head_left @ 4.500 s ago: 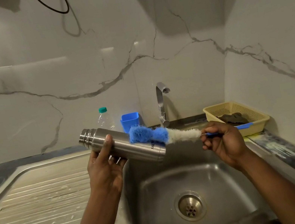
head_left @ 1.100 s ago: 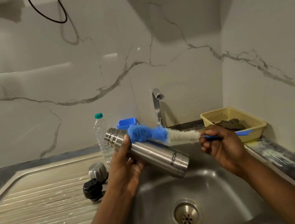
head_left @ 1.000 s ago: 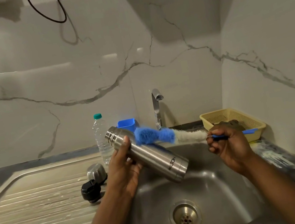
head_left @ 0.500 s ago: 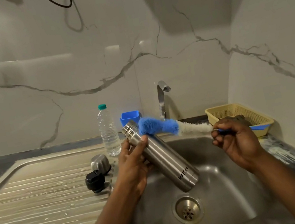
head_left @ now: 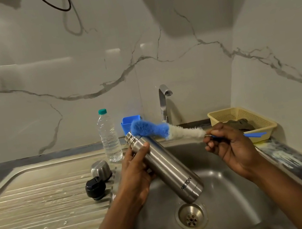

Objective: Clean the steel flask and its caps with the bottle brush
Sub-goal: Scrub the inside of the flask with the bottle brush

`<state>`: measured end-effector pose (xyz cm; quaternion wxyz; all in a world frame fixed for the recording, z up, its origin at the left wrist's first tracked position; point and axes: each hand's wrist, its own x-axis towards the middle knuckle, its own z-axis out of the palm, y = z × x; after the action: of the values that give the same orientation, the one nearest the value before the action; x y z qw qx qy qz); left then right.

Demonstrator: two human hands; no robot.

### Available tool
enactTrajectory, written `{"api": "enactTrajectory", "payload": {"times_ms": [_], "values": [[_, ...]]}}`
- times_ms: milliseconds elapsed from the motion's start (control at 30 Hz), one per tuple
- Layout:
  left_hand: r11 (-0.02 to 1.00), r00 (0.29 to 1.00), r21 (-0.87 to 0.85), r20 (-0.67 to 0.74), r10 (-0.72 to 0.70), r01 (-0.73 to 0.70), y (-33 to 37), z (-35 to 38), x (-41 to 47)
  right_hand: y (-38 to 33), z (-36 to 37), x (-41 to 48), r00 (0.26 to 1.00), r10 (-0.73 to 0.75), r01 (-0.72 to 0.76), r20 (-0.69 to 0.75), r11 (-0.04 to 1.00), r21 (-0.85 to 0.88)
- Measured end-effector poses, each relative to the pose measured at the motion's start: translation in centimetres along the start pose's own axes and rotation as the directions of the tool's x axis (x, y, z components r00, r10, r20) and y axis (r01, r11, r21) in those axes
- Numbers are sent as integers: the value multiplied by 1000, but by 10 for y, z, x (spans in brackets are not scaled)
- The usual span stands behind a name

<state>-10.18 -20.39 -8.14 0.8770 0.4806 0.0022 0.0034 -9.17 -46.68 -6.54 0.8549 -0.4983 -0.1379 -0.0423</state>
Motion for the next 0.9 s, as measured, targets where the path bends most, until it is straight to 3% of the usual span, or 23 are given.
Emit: {"api": "enactTrajectory", "payload": {"times_ms": [100, 333, 500, 733, 900], "values": [[1000, 1000, 15, -27, 10, -9, 0, 0, -1, 3, 7, -1, 999, -5, 7, 54, 999, -40], [998, 1000, 50, -15, 24, -23, 5, 2, -3, -7, -4, 0, 999, -18, 17, -29, 1000, -22], [996, 999, 84, 38, -14, 11, 6, -1, -6, 3, 11, -4, 999, 20, -19, 41, 1000, -25], [999, 998, -25, 45, -35, 37, 9, -3, -5, -9, -4, -3, 999, -19, 20, -50, 1000, 11], [995, 990, -48, 120, -81, 87, 8, -3, -7, 5, 5, -2, 1000, 30, -29, -5, 998, 56]]}}
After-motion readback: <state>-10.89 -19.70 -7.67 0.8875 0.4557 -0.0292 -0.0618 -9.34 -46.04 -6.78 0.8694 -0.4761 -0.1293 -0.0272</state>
